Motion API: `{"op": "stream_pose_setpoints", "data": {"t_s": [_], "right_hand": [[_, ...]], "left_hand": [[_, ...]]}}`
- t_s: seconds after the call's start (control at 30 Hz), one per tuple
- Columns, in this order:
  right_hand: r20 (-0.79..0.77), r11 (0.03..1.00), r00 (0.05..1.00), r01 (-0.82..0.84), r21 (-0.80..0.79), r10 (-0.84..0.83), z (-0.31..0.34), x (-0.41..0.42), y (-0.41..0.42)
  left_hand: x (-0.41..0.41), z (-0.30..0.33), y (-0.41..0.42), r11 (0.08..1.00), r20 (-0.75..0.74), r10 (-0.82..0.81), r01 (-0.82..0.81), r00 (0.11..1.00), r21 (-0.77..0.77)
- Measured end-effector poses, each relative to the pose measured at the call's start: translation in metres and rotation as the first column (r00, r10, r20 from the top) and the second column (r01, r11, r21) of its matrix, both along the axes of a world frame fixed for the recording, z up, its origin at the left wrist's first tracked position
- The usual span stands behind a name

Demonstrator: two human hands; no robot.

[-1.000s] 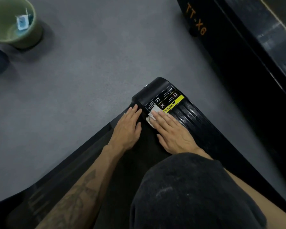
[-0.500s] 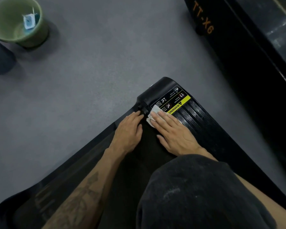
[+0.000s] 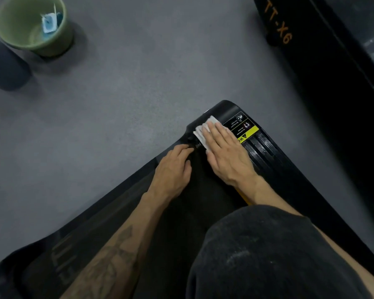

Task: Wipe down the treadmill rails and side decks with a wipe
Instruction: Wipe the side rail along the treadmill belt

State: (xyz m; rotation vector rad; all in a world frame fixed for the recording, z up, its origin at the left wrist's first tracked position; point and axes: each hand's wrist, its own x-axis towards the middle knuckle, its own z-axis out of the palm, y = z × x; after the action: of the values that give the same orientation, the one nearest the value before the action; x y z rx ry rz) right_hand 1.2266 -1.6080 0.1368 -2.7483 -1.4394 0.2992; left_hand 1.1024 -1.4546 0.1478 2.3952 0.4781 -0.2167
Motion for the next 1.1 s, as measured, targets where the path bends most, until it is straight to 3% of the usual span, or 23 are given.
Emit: {"op": "stream_pose_setpoints", "data": {"t_s": [0.1,0.27,0.53,0.73,0.83,1.0,1.1], "right_hand": [[-0.019,1.0,1.0,-0.005,0.003,0.006,0.001,-0.012,-0.006],[-0.085,0.989,0.985,-0.15,-0.009,0.149,-0.001,0.017,0.015],[-0.062,0.998,0.998,-0.029,-0.05,0.026,0.002,0.03,0.006],[-0.106,0.985,0.981,-0.166,-0.048,0.161,0.002,0.032,0.015],[-0.116,0.989,0.989,-0.107,-0.105,0.095,0.007,0.047,0.027],[-0.081,0.997,0.994,0.067,-0.046,-0.07,0.007,0.025,0.015],[-0.098,0.998,0.995,0.016,-0.056,-0.021,0.006,0.006,0.015]], "left_hand": [[0.005,0.0,-0.005,1.0,0.018,-0.002,0.002,1.0,-0.015],[0.012,0.001,-0.013,0.998,0.031,0.034,-0.032,0.999,-0.05],[0.014,0.003,-0.017,0.996,-0.096,0.034,-0.042,0.995,-0.076],[0.012,0.0,-0.024,1.0,-0.091,0.003,-0.005,0.996,-0.021],[0.009,-0.001,-0.021,0.999,-0.092,-0.007,0.004,0.996,-0.032],[0.007,-0.002,-0.021,0.999,-0.101,-0.02,0.017,0.995,-0.033],[0.008,-0.005,-0.022,0.999,-0.074,-0.003,0.001,0.997,-0.039]]}}
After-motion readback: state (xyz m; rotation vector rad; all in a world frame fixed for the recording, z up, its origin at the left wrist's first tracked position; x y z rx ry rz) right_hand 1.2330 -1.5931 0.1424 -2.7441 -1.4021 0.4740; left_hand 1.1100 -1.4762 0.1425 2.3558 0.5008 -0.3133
